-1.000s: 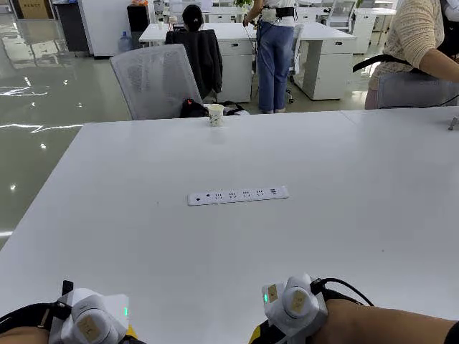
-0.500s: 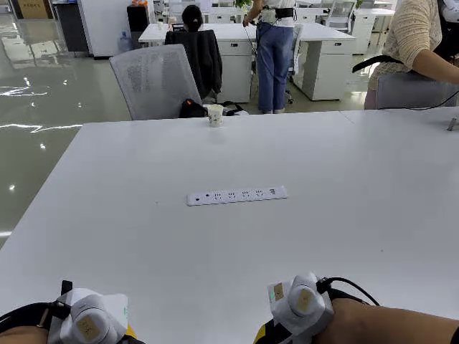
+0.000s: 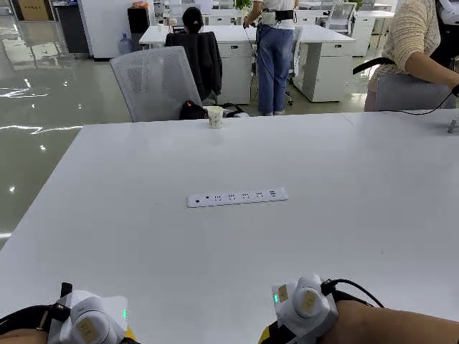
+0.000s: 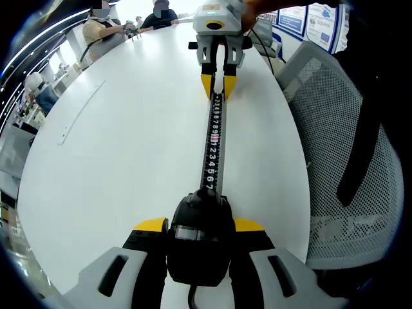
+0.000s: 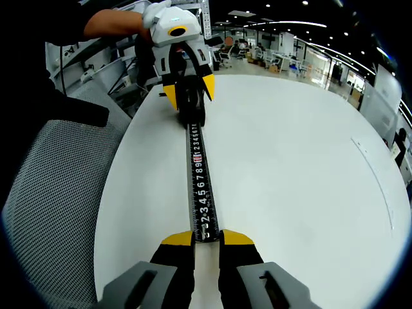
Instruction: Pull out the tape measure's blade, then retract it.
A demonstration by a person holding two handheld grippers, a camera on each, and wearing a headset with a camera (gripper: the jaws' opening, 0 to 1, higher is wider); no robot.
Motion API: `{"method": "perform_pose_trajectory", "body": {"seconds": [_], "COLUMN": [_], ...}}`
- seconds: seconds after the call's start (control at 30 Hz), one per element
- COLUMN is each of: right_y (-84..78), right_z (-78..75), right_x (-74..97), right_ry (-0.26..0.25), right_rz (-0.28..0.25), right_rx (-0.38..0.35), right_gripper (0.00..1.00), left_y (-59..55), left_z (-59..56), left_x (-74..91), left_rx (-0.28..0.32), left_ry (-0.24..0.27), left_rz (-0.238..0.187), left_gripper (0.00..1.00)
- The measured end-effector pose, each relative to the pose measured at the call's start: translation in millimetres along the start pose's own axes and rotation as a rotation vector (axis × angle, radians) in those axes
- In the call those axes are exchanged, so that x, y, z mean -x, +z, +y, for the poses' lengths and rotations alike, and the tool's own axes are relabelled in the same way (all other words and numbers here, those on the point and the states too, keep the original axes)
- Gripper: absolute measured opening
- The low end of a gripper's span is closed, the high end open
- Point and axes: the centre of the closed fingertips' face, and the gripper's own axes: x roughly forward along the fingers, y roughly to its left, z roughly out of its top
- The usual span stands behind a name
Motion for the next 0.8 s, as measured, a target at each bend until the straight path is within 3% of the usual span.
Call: {"method": "perform_pose_trajectory", "body": {"seconds": [0.8], "right_y": [-7.1], "right_z": [-1.9], "right_x": [5.0], "right_ry": [-0.002], "right_rz": [0.008], "right_rx": [-0.006], "right_gripper": [0.1], "left_y": [-0.6], "left_z": [1.7], "left_x": [-1.8], "left_rx": [0.0], "left_ry": [-0.002], "left_rz": [0.001], "left_gripper": [0.31]}}
